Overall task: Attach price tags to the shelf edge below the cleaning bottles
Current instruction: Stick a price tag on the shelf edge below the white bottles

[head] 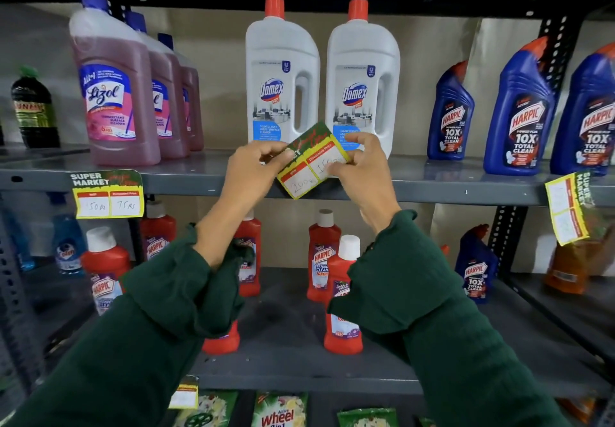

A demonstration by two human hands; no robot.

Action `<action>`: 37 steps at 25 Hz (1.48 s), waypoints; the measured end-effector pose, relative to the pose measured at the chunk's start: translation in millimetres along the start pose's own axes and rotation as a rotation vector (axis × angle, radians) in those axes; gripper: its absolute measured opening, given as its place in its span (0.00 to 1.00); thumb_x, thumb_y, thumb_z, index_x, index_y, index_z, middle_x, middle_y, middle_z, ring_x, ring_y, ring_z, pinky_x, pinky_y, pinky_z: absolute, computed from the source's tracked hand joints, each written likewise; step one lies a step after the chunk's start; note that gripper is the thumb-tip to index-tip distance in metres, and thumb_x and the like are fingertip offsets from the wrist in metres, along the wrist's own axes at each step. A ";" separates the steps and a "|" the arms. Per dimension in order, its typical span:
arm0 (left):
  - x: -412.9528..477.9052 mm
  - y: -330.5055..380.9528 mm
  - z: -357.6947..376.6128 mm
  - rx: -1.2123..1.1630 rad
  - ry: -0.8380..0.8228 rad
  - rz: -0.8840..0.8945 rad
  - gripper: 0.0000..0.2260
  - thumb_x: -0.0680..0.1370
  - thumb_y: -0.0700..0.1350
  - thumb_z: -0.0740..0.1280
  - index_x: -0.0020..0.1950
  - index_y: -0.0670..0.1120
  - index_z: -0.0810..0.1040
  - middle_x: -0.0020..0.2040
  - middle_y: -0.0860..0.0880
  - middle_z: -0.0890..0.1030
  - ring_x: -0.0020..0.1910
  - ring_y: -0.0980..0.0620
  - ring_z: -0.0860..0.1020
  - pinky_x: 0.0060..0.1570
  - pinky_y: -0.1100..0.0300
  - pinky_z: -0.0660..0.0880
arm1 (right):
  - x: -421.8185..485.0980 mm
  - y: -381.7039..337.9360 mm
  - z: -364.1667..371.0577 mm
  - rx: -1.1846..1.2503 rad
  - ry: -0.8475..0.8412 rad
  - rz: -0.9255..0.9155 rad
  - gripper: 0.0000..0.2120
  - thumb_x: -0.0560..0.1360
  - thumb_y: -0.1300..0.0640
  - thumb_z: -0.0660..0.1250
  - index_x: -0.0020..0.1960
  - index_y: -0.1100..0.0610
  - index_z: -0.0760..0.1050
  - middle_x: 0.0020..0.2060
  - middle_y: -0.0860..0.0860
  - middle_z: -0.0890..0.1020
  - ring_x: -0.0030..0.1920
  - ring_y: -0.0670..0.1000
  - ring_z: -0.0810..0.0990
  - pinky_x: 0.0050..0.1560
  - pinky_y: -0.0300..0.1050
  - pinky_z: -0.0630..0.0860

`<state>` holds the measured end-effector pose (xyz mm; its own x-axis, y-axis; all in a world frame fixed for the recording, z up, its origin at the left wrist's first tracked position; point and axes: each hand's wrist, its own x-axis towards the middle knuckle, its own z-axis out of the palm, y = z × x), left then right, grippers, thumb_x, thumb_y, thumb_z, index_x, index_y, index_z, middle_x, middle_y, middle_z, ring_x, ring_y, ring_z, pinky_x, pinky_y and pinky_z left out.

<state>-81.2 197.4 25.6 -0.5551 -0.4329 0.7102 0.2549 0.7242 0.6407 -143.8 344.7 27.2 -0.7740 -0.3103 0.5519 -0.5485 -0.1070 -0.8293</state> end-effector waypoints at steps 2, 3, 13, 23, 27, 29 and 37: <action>-6.7 4.2 1.1 0.058 -0.038 0.057 0.06 0.76 0.44 0.66 0.50 0.46 0.81 0.47 0.48 0.81 0.44 0.55 0.76 0.44 0.68 0.71 | -5.3 -4.4 -5.2 -0.164 -0.068 -0.056 0.19 0.71 0.65 0.66 0.58 0.52 0.66 0.51 0.54 0.80 0.47 0.49 0.79 0.46 0.39 0.78; -10.2 6.2 2.0 0.133 -0.066 0.091 0.07 0.76 0.45 0.65 0.50 0.45 0.81 0.46 0.49 0.80 0.45 0.55 0.75 0.42 0.69 0.68 | -8.1 -6.9 -7.9 -0.272 -0.096 -0.125 0.21 0.71 0.63 0.66 0.62 0.53 0.65 0.52 0.53 0.77 0.50 0.48 0.77 0.48 0.38 0.76; -31.6 0.8 -2.6 0.496 -0.074 0.394 0.06 0.73 0.48 0.69 0.45 0.49 0.83 0.37 0.48 0.83 0.47 0.48 0.72 0.47 0.51 0.67 | -18.7 15.2 -15.8 -0.925 -0.187 -0.464 0.10 0.76 0.55 0.61 0.51 0.57 0.79 0.49 0.57 0.82 0.51 0.56 0.75 0.55 0.52 0.74; -27.1 -5.1 9.8 0.533 -0.082 0.307 0.05 0.73 0.47 0.68 0.45 0.50 0.83 0.57 0.48 0.78 0.62 0.45 0.66 0.60 0.47 0.63 | -16.4 30.1 -7.8 -0.775 -0.115 -0.386 0.10 0.75 0.57 0.64 0.49 0.62 0.80 0.56 0.55 0.76 0.52 0.52 0.76 0.54 0.47 0.75; -26.6 -6.6 15.5 0.612 -0.136 0.309 0.07 0.73 0.46 0.69 0.46 0.45 0.83 0.59 0.44 0.79 0.64 0.45 0.67 0.64 0.50 0.63 | -16.5 30.8 -2.4 -0.799 -0.060 -0.358 0.10 0.74 0.56 0.65 0.47 0.63 0.80 0.57 0.54 0.75 0.50 0.53 0.77 0.54 0.51 0.77; -28.5 -6.6 17.7 0.564 -0.129 0.289 0.07 0.73 0.45 0.69 0.46 0.43 0.83 0.58 0.43 0.80 0.63 0.46 0.69 0.62 0.53 0.64 | -16.5 31.3 0.2 -0.807 -0.041 -0.353 0.10 0.74 0.57 0.65 0.46 0.63 0.80 0.57 0.54 0.75 0.49 0.53 0.77 0.53 0.51 0.77; -20.0 -5.5 15.6 0.479 -0.113 0.227 0.08 0.74 0.48 0.68 0.43 0.44 0.81 0.43 0.44 0.83 0.46 0.48 0.78 0.44 0.57 0.71 | -9.7 29.4 7.7 -0.786 0.048 -0.282 0.11 0.73 0.53 0.65 0.45 0.62 0.78 0.48 0.54 0.77 0.41 0.51 0.75 0.44 0.47 0.77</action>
<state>-83.9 210.4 3.2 -0.6166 -0.1957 0.7626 0.0034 0.9679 0.2511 -149.9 337.3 -3.2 -0.5775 -0.3285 0.7474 -0.7709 0.5206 -0.3669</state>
